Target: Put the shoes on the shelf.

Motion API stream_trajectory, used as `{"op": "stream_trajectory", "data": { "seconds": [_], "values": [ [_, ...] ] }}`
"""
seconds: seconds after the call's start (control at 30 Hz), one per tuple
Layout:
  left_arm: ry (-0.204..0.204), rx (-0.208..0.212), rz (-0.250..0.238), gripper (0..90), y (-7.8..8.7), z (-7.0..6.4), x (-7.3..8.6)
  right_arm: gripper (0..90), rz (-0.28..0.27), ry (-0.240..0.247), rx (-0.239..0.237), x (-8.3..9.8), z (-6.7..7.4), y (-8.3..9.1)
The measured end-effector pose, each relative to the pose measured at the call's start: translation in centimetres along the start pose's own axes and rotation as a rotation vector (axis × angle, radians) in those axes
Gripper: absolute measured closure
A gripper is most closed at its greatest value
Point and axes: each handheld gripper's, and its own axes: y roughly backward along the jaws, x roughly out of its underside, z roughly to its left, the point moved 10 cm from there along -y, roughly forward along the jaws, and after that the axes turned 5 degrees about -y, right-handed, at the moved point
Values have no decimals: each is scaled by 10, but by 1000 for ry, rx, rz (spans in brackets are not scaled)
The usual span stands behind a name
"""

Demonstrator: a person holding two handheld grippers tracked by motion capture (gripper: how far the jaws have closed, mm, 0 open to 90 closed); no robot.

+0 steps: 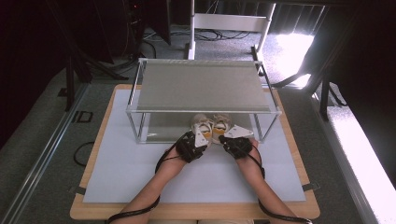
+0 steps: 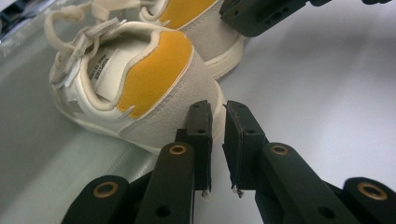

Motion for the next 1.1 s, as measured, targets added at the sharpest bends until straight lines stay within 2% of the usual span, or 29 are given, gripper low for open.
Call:
{"op": "stream_trajectory", "data": {
  "seconds": [0.1,0.13,0.23,0.5,0.6,0.7,0.8,0.9,1.03,1.1],
  "values": [
    [-31,-1,5,802,-4,4,-1,866,1,-7,8,-1,-3,-3],
    [-40,-8,2,828,-6,6,-2,866,3,-8,5,-1,-4,-5],
    [-30,2,2,836,-10,10,-4,864,6,-14,10,-2,-7,-9],
    [-43,-7,8,837,-19,17,-7,853,13,-26,14,-3,-12,-18],
    [-51,-17,15,836,-23,20,-7,851,18,-31,12,-4,-14,-21],
    [-62,-37,44,835,-30,25,-6,847,20,-34,8,-5,-15,-24],
    [-40,-21,29,834,-34,28,-8,835,22,-36,22,-5,-17,-26],
    [-42,-21,34,831,-35,27,-9,835,17,-57,18,-6,-20,-27],
    [-44,-24,34,780,-34,24,-6,819,13,-61,21,-5,-19,-26],
    [-26,-25,26,751,-32,23,-5,818,1,-69,21,-5,-18,-24]
  ]
}}
